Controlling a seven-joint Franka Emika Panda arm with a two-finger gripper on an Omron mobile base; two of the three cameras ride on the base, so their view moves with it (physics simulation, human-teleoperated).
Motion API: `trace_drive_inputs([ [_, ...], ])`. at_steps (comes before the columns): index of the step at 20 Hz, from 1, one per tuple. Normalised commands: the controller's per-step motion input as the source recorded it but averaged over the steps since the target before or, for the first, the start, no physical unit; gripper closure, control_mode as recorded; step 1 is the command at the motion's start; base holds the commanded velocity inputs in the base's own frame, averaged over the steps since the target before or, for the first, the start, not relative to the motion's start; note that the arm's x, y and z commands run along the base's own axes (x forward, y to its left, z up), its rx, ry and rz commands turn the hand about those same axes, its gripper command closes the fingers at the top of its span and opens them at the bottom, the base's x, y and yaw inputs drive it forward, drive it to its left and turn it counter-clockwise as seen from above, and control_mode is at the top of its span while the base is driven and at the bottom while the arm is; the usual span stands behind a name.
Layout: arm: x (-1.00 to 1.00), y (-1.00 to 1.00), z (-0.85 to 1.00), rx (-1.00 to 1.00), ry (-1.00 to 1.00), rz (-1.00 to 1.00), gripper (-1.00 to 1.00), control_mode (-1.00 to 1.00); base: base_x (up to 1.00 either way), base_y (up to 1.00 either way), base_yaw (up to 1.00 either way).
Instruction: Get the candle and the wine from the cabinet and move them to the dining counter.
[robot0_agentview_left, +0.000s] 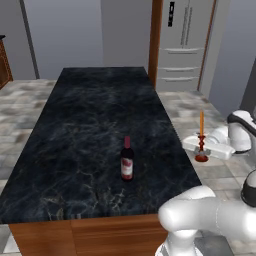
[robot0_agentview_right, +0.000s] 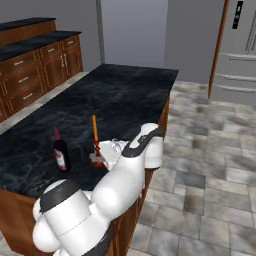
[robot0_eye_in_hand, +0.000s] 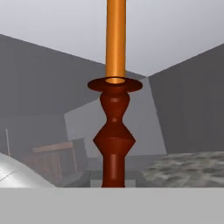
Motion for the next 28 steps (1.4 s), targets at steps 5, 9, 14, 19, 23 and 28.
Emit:
trace_drive_inputs([
  [5, 0.06, -0.14, -0.19, 0.0, -0.05, -0.01, 1.0, -1.0, 0.0, 0.0, 0.0],
  [9, 0.06, -0.17, -0.22, 0.0, 0.0, -0.15, 1.0, -1.0, 0.0, 0.0, 0.0],
  [14, 0.03, 0.0, -0.2, 0.0, 0.0, -0.29, 1.0, -1.0, 0.0, 0.0, 0.0],
  [19, 0.17, 0.0, -0.2, -0.06, -0.04, -0.26, 1.0, -1.0, 0.0, 0.0, 0.0],
  [23, 0.23, -0.04, -0.17, -0.08, -0.06, -0.11, 1.0, -1.0, 0.0, 0.0, 0.0],
  [28, 0.21, -0.03, -0.2, -0.08, -0.19, -0.01, 1.0, -1.0, 0.0, 0.0, 0.0],
])
